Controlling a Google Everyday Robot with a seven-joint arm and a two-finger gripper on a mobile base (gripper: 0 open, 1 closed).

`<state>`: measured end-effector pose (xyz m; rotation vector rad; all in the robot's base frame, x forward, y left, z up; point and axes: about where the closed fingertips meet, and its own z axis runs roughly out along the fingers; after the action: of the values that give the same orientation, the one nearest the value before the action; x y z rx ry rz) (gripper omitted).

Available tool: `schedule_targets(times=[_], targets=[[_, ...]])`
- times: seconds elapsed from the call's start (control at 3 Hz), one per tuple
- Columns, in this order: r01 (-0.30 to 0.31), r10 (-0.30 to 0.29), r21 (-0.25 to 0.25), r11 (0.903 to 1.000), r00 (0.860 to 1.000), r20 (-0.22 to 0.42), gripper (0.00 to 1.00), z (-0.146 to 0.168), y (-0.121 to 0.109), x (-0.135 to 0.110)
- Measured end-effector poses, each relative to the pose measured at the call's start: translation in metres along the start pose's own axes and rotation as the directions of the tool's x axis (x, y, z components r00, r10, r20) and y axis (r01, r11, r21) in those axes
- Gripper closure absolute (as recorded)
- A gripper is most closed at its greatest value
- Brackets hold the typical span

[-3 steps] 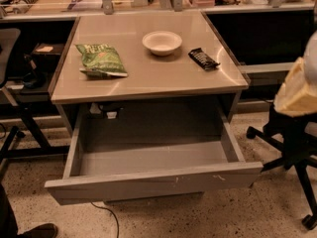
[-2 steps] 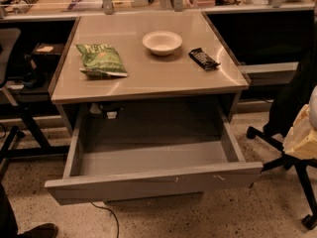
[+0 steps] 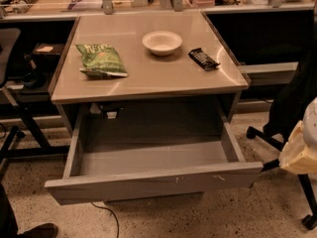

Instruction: Close top drawer

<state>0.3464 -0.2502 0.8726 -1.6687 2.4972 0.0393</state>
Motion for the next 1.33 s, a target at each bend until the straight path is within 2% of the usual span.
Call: schedule_targets(times=[0.33, 0.67, 1.0, 1.33], targets=[[-0.052, 0.050, -0.088, 0.9948, 0.999, -0.020, 1.00, 0.059, 0.019, 0.015], [-0.102, 0.098, -0.172, 0.9798, 0.995, -0.037, 1.00, 0.110, 0.033, 0.023], [-0.104, 0.099, -0.179, 0.9784, 0.994, -0.040, 1.00, 0.113, 0.035, 0.024], [-0.108, 0.099, -0.194, 0.9750, 0.994, -0.056, 1.00, 0.129, 0.042, 0.025]])
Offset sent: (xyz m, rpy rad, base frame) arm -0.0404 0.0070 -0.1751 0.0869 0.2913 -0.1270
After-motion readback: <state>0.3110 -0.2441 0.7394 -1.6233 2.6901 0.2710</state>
